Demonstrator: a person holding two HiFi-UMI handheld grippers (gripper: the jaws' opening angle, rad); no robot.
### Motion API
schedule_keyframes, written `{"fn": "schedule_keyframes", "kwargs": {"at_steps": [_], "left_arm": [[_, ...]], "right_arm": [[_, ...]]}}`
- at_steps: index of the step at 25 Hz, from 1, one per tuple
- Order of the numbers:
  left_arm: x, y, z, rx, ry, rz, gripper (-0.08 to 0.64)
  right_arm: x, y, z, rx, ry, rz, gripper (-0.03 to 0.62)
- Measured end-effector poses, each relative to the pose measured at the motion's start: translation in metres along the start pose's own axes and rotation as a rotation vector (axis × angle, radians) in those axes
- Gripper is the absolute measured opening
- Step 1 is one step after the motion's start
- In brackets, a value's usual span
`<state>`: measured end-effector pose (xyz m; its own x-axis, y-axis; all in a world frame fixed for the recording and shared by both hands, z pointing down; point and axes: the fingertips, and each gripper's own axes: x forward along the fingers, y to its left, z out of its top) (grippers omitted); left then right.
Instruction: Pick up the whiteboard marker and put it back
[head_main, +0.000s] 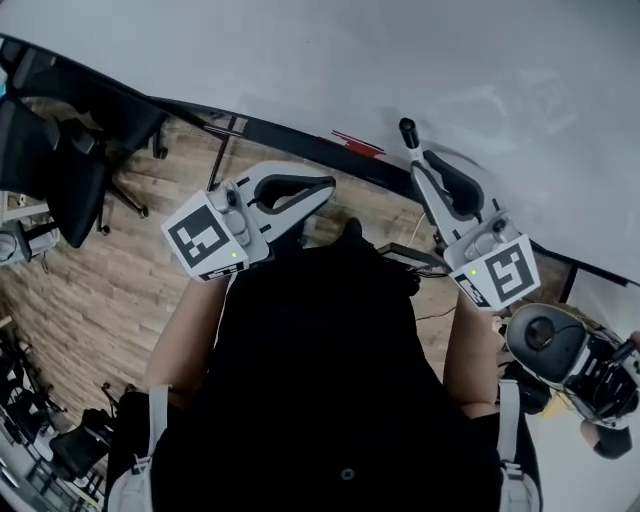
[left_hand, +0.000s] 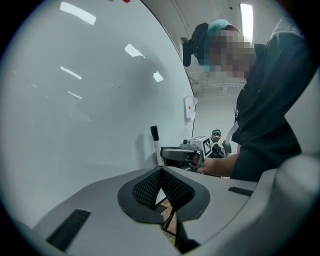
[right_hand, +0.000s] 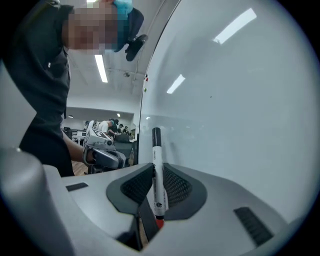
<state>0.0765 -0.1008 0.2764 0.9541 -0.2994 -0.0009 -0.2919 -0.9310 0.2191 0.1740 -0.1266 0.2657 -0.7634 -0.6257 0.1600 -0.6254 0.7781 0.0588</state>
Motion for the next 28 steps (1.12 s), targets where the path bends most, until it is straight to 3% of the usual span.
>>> {"fn": "schedule_keyframes", "kwargs": {"at_steps": [5,18,28], "left_arm": [[-0.007,-0.002,0.015,0.041,0.015,-0.056,0.012],[0.004,-0.039,0.007,0.096,0.083,-0.218,0.012],[0.007,-0.062,0.002,0.102,0.102,-0.329,0.012]], "right_arm": [[-0.022,0.016,0.011,-0.009,-0.08,-0.027,0.071],[-0.068,0.064,0.007,0.189,-0.323,0.045,0.071],[-0.081,0.095,0.003,0.228,-0.372,0.01,0.071]]}}
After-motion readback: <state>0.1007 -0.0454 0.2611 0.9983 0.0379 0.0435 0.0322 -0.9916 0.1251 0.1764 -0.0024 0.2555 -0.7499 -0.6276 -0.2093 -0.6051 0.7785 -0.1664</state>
